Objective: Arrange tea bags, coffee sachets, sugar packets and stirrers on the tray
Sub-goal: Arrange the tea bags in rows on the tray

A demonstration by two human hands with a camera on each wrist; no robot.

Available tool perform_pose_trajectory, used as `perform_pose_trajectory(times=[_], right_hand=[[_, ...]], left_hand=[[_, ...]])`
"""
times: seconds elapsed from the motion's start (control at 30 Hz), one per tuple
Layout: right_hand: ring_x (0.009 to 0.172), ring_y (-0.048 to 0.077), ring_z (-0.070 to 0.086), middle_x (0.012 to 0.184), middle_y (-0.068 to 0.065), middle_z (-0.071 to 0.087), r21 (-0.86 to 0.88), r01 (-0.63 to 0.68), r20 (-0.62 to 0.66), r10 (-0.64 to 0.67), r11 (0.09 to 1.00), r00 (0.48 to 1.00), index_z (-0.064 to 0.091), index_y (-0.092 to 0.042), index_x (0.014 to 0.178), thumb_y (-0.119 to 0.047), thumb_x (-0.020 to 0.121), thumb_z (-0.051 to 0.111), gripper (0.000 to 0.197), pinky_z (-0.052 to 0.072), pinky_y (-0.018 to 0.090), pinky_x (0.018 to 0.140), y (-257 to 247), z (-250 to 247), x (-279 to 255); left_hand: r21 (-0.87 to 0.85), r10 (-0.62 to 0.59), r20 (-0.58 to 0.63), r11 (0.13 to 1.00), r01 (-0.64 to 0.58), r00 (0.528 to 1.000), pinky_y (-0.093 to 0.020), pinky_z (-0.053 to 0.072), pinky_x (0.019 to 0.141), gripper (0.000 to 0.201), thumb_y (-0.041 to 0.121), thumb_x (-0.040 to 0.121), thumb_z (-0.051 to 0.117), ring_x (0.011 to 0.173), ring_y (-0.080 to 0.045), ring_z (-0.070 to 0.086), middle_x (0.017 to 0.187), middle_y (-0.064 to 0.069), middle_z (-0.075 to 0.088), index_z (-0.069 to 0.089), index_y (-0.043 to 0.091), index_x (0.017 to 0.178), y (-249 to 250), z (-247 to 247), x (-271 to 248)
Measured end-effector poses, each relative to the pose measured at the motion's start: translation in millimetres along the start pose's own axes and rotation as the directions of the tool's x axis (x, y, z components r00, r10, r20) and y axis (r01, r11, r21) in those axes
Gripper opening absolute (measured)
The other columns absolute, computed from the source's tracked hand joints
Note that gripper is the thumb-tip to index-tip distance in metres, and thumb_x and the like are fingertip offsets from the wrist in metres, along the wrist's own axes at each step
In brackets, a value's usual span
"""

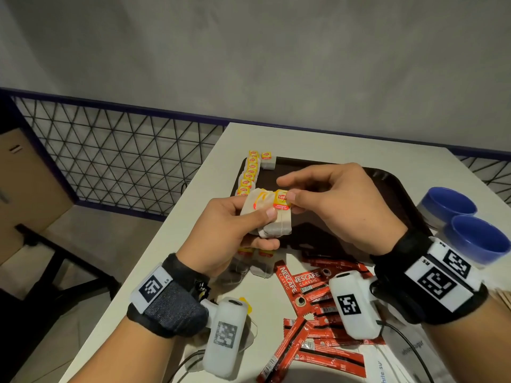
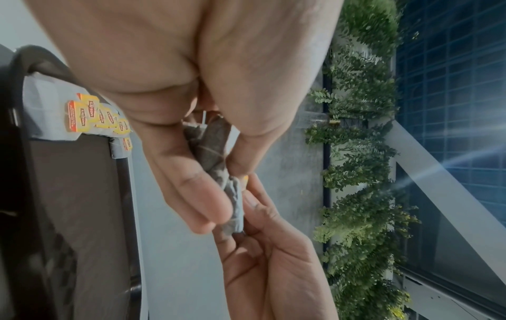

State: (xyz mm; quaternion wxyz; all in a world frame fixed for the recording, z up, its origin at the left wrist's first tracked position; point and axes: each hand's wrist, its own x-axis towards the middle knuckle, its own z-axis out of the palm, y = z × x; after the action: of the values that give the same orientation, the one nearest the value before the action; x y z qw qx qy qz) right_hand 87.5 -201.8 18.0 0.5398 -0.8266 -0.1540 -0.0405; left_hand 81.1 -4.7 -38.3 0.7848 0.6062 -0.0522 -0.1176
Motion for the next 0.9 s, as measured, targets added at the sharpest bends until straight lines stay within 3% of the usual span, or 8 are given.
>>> perform_pose_trajectory(times=[0.13,0.23,0.37,0.5,0.67,0.9], right_hand=[[0.074,0.014,0.075,0.086,0.005,0.077,0.070,-0.001,-0.015,0.002,0.998,1.000,0.080,-0.012,0.104,-0.003,0.088,0.079,0.018,0.059,0.018,0.067,1.1,0.2,-0.4],[0.075,0.022,0.076,0.087,0.009,0.077,0.080,0.001,-0.027,0.001,0.997,1.000,0.079,-0.011,0.103,-0.006,0.088,0.079,0.016,0.061,0.021,0.069,2.9,0.4,-0.8],[0.077,0.020,0.077,0.088,0.005,0.079,0.073,-0.005,-0.023,0.007,0.997,1.000,0.079,-0.014,0.101,-0.012,0.091,0.077,0.010,0.062,0.024,0.069,5.0,-0.7,-2.4],[0.075,0.019,0.077,0.087,0.002,0.079,0.037,-0.011,0.005,0.011,0.999,1.000,0.081,-0.015,0.097,-0.011,0.089,0.079,0.009,0.062,0.024,0.070,6.8,-0.8,-2.4],[0.076,0.016,0.077,0.089,-0.003,0.080,0.011,-0.018,0.012,0.018,1.000,1.000,0.082,-0.019,0.097,-0.015,0.088,0.081,0.010,0.063,0.025,0.070,6.8,-1.7,-2.7],[0.079,0.018,0.077,0.092,-0.004,0.080,0.000,0.002,0.018,-0.002,1.000,1.000,0.082,-0.021,0.099,-0.018,0.089,0.080,0.011,0.065,0.031,0.075,8.0,-2.4,-3.3]], left_hand=[[-0.011,0.016,0.003,1.000,-0.016,1.000,-0.025,0.061,0.057,0.019,0.016,0.088,0.071,0.066,-0.028,0.074,0.093,-0.022,0.077,0.077,0.006,0.103,-0.9,1.4,-1.3],[-0.010,0.031,0.004,0.999,-0.031,0.999,-0.025,0.060,0.056,0.020,0.014,0.090,0.070,0.065,-0.028,0.073,0.091,-0.022,0.076,0.076,0.004,0.105,-1.3,1.0,-1.7],[-0.004,0.039,0.010,0.999,-0.039,0.999,-0.026,0.061,0.056,0.024,0.019,0.085,0.072,0.063,-0.027,0.072,0.090,-0.024,0.076,0.076,0.004,0.103,-1.2,1.7,-2.7],[0.002,0.038,0.017,0.999,-0.038,0.999,-0.026,0.061,0.056,0.014,0.014,0.089,0.072,0.062,-0.027,0.071,0.090,-0.023,0.076,0.078,0.005,0.098,-4.1,1.7,-2.2],[0.015,0.051,0.003,0.999,-0.051,0.999,-0.024,0.060,0.056,0.027,0.021,0.085,0.074,0.064,-0.024,0.072,0.096,-0.020,0.077,0.076,0.004,0.106,-3.0,0.3,-2.0],[0.001,0.058,-0.008,0.998,-0.058,0.998,-0.022,0.057,0.052,0.024,0.020,0.085,0.074,0.062,-0.025,0.071,0.094,-0.022,0.077,0.077,0.004,0.103,-2.3,-0.4,-1.6]])
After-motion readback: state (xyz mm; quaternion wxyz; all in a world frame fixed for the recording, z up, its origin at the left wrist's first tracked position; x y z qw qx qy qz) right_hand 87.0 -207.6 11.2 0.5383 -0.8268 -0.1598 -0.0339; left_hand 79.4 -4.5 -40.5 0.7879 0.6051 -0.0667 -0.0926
